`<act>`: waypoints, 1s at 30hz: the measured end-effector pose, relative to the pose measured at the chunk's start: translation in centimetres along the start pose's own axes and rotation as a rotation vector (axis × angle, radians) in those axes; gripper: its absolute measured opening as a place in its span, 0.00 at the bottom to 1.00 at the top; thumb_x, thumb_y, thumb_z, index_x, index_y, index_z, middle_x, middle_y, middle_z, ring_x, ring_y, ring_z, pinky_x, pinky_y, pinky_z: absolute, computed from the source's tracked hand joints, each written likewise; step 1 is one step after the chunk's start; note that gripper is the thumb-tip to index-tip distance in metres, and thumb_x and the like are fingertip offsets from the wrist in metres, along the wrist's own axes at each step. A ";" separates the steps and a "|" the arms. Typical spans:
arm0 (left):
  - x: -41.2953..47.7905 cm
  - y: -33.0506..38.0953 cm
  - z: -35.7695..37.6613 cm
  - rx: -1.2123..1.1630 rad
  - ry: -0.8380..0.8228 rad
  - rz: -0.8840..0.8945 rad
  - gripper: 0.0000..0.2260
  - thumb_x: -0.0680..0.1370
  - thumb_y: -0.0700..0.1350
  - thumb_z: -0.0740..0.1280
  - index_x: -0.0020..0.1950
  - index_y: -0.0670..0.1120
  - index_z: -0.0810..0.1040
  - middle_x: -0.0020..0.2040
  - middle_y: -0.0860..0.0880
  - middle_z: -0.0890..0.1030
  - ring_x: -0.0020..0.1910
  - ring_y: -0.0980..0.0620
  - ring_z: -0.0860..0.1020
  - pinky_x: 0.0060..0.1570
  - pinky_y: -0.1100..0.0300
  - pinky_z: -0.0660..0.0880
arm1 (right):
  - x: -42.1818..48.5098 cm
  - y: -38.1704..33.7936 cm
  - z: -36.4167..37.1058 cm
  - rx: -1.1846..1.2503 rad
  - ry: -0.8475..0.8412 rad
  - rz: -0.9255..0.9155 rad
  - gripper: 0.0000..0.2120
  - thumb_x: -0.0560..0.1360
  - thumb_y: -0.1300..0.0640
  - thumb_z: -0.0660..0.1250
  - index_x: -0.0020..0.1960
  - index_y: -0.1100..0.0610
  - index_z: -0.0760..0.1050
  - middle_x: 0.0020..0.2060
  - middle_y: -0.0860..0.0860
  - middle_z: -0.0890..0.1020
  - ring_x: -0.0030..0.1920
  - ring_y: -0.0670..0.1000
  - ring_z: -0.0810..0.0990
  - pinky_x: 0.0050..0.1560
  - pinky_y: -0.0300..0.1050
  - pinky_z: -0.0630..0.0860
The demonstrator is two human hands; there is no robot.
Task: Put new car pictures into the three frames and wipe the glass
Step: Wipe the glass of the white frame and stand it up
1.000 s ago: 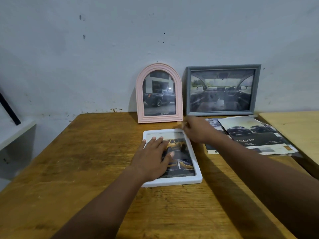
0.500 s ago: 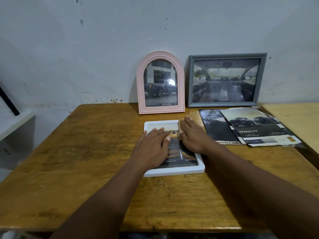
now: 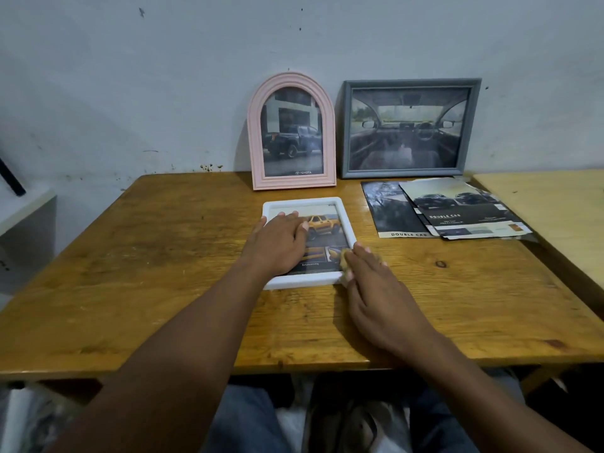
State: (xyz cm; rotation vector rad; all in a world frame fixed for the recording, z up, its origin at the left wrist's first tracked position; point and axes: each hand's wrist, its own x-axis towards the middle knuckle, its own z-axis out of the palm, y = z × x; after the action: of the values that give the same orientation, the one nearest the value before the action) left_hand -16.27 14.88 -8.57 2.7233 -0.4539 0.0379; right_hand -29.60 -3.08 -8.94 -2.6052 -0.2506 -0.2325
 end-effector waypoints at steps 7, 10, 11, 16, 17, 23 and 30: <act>-0.1 0.3 -0.5 -0.147 -0.008 -0.073 0.23 0.87 0.54 0.47 0.80 0.51 0.66 0.81 0.52 0.63 0.81 0.52 0.56 0.79 0.50 0.45 | -0.2 -3.0 2.0 -0.106 -0.058 -0.216 0.31 0.81 0.47 0.40 0.80 0.58 0.57 0.80 0.55 0.58 0.81 0.51 0.48 0.78 0.44 0.38; 0.2 0.5 -1.2 -0.375 -0.025 -0.179 0.22 0.87 0.54 0.48 0.78 0.52 0.70 0.80 0.50 0.66 0.79 0.49 0.60 0.79 0.46 0.49 | 0.9 -5.2 2.7 -0.114 -0.151 -0.279 0.29 0.82 0.51 0.44 0.81 0.59 0.53 0.80 0.55 0.55 0.81 0.51 0.45 0.79 0.46 0.38; 0.4 0.5 -1.5 -0.462 -0.041 -0.213 0.22 0.86 0.56 0.49 0.76 0.53 0.71 0.78 0.49 0.68 0.78 0.47 0.63 0.79 0.44 0.52 | 1.2 -5.7 2.3 -0.072 -0.178 -0.288 0.27 0.83 0.52 0.45 0.80 0.59 0.54 0.80 0.54 0.55 0.81 0.50 0.46 0.79 0.45 0.40; -0.7 0.4 -3.1 -0.881 -0.058 -0.266 0.22 0.84 0.62 0.54 0.62 0.51 0.80 0.62 0.46 0.82 0.61 0.46 0.79 0.68 0.42 0.70 | 2.4 -3.6 -1.8 0.360 0.098 -0.093 0.20 0.82 0.52 0.54 0.70 0.52 0.74 0.65 0.50 0.79 0.65 0.47 0.75 0.61 0.38 0.69; -1.1 0.3 -3.2 -0.799 -0.036 -0.224 0.22 0.84 0.63 0.53 0.66 0.53 0.79 0.65 0.47 0.81 0.65 0.45 0.77 0.70 0.41 0.69 | 3.1 -2.6 -2.2 0.369 0.172 -0.043 0.21 0.81 0.50 0.54 0.70 0.51 0.75 0.63 0.50 0.80 0.61 0.47 0.76 0.58 0.40 0.72; -5.6 1.9 -1.8 -0.161 0.044 0.050 0.33 0.82 0.66 0.55 0.83 0.53 0.54 0.84 0.53 0.52 0.82 0.54 0.44 0.79 0.49 0.39 | 9.2 0.3 -0.2 0.223 0.066 0.006 0.22 0.85 0.54 0.53 0.77 0.58 0.63 0.76 0.57 0.66 0.77 0.55 0.62 0.75 0.55 0.61; -9.5 2.0 0.8 0.154 0.036 0.242 0.28 0.85 0.59 0.49 0.83 0.49 0.55 0.83 0.49 0.57 0.82 0.52 0.49 0.79 0.54 0.43 | 10.6 0.8 1.4 0.062 -0.059 0.019 0.25 0.85 0.51 0.50 0.77 0.61 0.61 0.77 0.60 0.64 0.78 0.57 0.58 0.76 0.59 0.60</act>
State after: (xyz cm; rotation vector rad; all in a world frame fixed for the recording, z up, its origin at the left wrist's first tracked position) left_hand -25.92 15.72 -9.39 2.7955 -0.7974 0.1928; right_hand -19.00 -1.66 -8.30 -2.5544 -0.2495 -0.1396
